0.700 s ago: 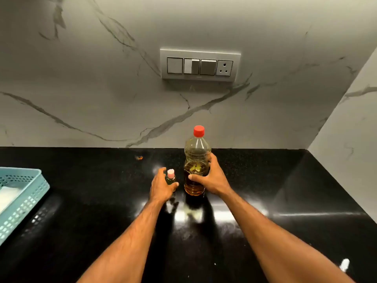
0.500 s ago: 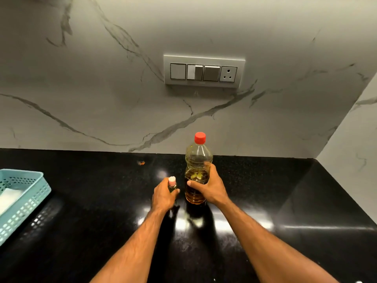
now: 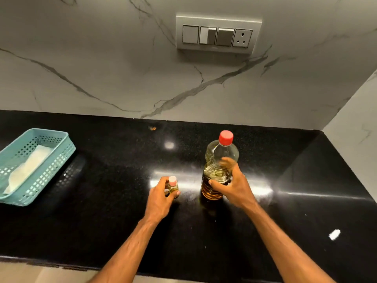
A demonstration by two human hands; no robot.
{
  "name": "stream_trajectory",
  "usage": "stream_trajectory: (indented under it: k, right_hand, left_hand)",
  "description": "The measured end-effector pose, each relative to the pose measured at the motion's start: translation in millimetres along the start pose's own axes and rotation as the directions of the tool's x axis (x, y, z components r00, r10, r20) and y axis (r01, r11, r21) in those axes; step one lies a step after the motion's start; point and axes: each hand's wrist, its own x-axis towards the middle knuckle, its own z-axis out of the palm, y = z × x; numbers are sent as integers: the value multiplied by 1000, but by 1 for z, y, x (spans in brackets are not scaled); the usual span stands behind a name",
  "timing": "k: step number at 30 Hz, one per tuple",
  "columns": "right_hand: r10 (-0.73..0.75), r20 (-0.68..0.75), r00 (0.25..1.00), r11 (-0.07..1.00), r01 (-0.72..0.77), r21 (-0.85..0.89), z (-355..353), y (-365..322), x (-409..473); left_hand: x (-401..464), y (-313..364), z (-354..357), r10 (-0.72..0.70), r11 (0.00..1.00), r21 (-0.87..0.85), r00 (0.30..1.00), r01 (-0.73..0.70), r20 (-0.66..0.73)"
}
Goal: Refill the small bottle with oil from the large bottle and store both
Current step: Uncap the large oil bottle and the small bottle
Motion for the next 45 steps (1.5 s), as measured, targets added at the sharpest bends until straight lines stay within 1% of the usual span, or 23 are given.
stream_trajectory:
  k: [4,9,14,21,30,34,36,38,39,40,41,42,43,44,45]
  right_hand:
    - [35,-24,999,999,-36,-7,-5,1,-31]
    - [66,-49,997,997,-64,37,0,-6,-42]
    - [81,7,997,996,-81,42,5,-13,-38]
    - [88,8,996,996,-88,19,7,-14,-36]
    - [101,11,995,995,-102,17,7,-11,-35]
    - [104,17,994,994,-105,24,7,-13,-36]
    - [100,23,995,995,-101,25,7,-14,-36]
    - [101,23,995,994,-102,27,7,-12,-36]
    - [106,20,994,994,-107,28,7,-11,-35]
    - [111,22,994,993,-112,29,8,-10,-35]
    - [114,23,993,993,-115,27,7,-10,-34]
    - [115,23,993,993,-115,24,7,-9,-34]
    - [116,23,993,993,-117,23,7,-9,-33]
    - [117,23,993,993,-118,26,8,-9,-33]
    - [117,20,993,993,-117,26,8,-9,-32]
  left_hand:
    - [-7,-8,-15,-21,1000,3,1000,21,9]
    - [5,-9,-22,-7,1000,-10,1000,7,27]
    - [12,-11,-22,31,1000,6,999,-31,27]
    - [14,-22,-19,38,999,4,998,-39,55]
    - [18,-22,-23,11,999,-53,993,-5,115]
    - [17,-29,-23,-32,987,-149,985,58,168]
    - [16,-32,-26,-41,983,-171,981,73,188]
    - [14,-32,-33,-51,983,-165,986,77,159]
    - [11,-28,-37,-52,982,-175,993,71,106]
    - [7,-19,-42,-37,981,-189,999,40,22]
    - [2,-4,-47,15,981,-193,996,-32,-87]
    - [-1,17,-52,104,973,-184,976,-140,-192]
    - [-3,44,-57,214,948,-177,941,-265,-264]
    - [-4,73,-63,320,909,-177,904,-377,-283]
    - [-1,100,-66,424,865,-171,869,-472,-256]
